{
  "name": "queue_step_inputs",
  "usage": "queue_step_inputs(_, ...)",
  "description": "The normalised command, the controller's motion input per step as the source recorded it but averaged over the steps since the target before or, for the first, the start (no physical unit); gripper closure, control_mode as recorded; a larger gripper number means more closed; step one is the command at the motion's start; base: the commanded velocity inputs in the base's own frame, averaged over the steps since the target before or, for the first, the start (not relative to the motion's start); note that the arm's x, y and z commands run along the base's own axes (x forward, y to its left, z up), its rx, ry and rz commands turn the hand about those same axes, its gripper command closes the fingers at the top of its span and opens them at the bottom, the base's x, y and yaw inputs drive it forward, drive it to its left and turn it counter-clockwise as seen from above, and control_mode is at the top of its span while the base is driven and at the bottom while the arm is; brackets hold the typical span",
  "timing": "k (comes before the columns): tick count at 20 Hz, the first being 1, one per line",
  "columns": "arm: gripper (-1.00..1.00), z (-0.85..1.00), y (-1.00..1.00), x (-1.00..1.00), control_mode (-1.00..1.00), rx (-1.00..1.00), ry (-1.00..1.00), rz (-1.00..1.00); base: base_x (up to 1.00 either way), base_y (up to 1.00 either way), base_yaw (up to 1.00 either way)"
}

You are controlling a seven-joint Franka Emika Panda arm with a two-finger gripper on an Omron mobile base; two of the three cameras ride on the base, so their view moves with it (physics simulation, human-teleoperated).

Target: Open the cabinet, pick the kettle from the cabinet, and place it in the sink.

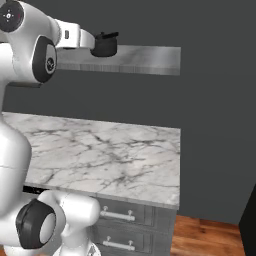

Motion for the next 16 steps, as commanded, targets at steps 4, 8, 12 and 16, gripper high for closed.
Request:
queue_step_inputs(4,-1.00,0.00,-0.02,0.23,-1.00,0.00,-0.04,0.04,0.00,0.00,0.00)
queue_step_inputs(8,-1.00,0.00,-0.08,0.19,-1.00,0.00,-0.07,0.13,0.00,0.00,0.00)
queue_step_inputs(12,-1.00,-0.02,-0.04,0.24,-1.00,0.00,-0.05,0.15,0.00,0.00,0.00)
queue_step_inputs(16,-1.00,-0.03,0.00,0.27,-1.00,0.00,0.00,0.04,0.00,0.00,0.00)
